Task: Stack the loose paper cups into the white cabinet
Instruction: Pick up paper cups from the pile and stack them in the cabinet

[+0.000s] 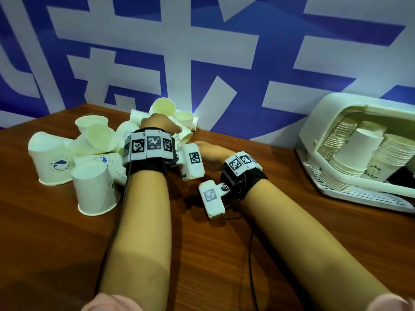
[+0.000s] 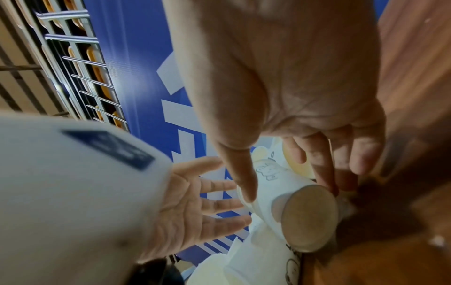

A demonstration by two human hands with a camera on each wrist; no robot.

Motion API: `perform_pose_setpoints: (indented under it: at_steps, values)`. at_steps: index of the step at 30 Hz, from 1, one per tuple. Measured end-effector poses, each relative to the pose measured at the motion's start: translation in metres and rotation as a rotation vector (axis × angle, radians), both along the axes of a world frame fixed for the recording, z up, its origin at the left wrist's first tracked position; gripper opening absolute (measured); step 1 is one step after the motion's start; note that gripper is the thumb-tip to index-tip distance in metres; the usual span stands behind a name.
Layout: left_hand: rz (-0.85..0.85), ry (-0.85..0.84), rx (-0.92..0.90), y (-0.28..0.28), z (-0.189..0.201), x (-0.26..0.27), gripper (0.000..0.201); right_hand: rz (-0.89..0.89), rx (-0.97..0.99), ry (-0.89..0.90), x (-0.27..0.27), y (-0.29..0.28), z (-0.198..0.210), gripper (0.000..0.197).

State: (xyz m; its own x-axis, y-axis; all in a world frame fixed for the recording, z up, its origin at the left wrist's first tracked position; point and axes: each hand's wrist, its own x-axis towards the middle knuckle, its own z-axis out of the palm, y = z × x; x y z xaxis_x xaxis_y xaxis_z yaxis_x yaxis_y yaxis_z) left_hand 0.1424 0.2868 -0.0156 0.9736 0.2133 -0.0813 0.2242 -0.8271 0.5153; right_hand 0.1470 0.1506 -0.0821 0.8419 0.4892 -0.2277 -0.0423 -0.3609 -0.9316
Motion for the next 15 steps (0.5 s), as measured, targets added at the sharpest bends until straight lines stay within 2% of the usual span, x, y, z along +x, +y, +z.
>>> perform_pose_setpoints:
  at_steps: [1,4,7,9,11,13,15]
  values:
    - [-0.020,0.003,0.022,-0.002,0.001,-0.002,0.049,0.005,-0.019,-0.015,0.000,0.001,-0.001,0.011]
    - [-0.066,-0.002,0.047,-0.005,0.000,-0.006,0.033,-0.001,-0.095,-0.067,0.005,0.003,-0.005,0.027]
    - [-0.084,0.007,0.076,-0.008,-0.001,-0.004,0.017,0.001,-0.177,-0.104,0.006,0.000,-0.005,0.032]
    - [-0.089,0.013,0.071,-0.012,0.002,-0.005,0.022,-0.011,-0.145,-0.084,0.004,-0.004,-0.003,0.026]
    - [-0.134,0.024,0.031,-0.016,0.007,-0.005,0.019,-0.047,-0.075,-0.056,0.000,-0.013,0.000,0.013]
    - [-0.185,0.042,-0.065,-0.022,0.010,-0.003,0.021,-0.133,-0.038,-0.078,-0.002,-0.027,0.007,0.013]
    - [-0.249,0.020,-0.082,-0.032,0.015,-0.005,0.028,-0.229,-0.020,-0.141,-0.011,-0.047,0.020,0.011]
